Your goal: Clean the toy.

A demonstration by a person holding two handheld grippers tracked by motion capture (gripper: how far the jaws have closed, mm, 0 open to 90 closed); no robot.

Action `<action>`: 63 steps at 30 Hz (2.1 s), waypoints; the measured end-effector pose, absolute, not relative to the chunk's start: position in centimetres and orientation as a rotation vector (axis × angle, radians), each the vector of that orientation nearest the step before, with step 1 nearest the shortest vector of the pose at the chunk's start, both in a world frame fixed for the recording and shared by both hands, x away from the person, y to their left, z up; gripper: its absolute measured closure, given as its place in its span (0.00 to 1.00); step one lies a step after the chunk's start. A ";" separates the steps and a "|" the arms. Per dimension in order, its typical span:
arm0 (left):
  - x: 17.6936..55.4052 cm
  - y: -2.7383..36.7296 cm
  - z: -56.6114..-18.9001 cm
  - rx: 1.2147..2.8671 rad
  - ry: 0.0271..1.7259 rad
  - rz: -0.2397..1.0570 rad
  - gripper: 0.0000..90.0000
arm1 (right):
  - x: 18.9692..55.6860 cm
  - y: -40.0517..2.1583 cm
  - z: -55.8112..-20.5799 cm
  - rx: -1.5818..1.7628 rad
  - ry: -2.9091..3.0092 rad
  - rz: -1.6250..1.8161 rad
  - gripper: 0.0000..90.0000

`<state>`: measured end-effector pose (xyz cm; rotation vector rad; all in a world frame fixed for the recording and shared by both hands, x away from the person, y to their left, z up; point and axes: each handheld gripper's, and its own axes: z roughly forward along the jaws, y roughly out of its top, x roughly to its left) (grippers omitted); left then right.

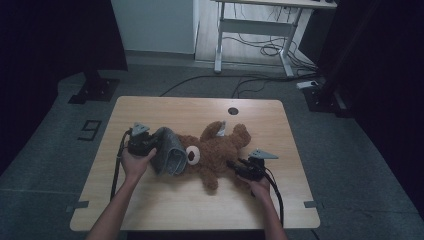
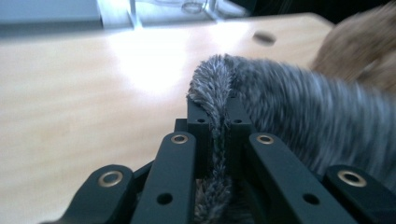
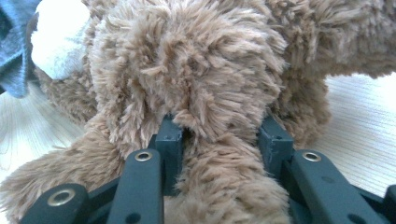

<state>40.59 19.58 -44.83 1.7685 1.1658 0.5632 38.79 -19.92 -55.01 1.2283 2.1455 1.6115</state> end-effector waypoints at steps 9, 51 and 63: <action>41.4 12.3 -43.6 1.843 1.030 0.502 0.93 | 38.8 -19.9 -55.0 1.229 2.144 1.610 0.67; 36.7 10.9 -49.0 1.850 0.971 0.448 0.94 | 40.8 -21.1 -44.9 1.242 1.974 1.520 0.23; 35.6 11.0 -49.4 1.830 0.950 0.429 0.94 | 42.7 -21.4 -48.3 1.385 2.080 1.505 0.33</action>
